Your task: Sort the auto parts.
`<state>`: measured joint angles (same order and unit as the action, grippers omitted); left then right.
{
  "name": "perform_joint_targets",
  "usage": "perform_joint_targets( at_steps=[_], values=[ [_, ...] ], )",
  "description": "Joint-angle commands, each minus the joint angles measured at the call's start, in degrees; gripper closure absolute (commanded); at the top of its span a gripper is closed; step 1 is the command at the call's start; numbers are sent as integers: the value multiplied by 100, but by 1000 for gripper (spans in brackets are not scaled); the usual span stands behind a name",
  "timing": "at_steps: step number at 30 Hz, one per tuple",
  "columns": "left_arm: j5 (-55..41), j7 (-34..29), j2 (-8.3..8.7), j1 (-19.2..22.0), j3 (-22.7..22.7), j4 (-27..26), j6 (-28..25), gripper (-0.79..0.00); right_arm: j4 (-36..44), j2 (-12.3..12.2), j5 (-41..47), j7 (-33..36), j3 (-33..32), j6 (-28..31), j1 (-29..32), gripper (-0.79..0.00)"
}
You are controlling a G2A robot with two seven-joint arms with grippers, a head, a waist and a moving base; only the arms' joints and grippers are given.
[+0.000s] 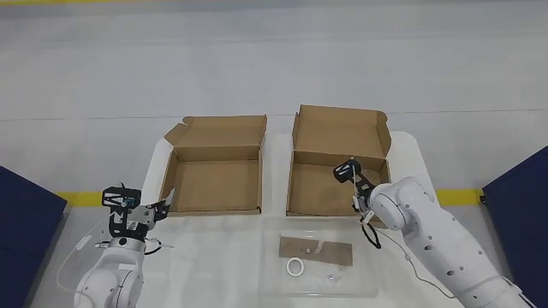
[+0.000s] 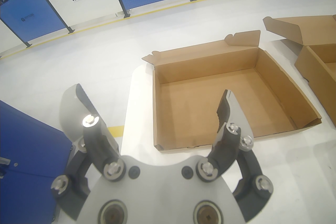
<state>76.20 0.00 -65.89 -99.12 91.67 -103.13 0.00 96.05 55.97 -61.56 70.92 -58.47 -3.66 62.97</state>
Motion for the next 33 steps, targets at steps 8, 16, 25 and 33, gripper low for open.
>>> perform_joint_targets(
  at_steps=[8,16,25,33],
  values=[
    [0,0,0,0,0,0,0,-785,-923,259,-17,-772,352,-790,-457,0],
    [0,0,0,0,0,0,0,-785,-1522,473,75,-745,703,-929,-787,0],
    [0,0,0,0,0,0,0,-785,-1750,557,-2,-802,667,-1087,-813,0],
    [0,0,0,0,0,0,0,-785,-1960,641,-29,-879,680,-1145,-824,0]
  ],
)
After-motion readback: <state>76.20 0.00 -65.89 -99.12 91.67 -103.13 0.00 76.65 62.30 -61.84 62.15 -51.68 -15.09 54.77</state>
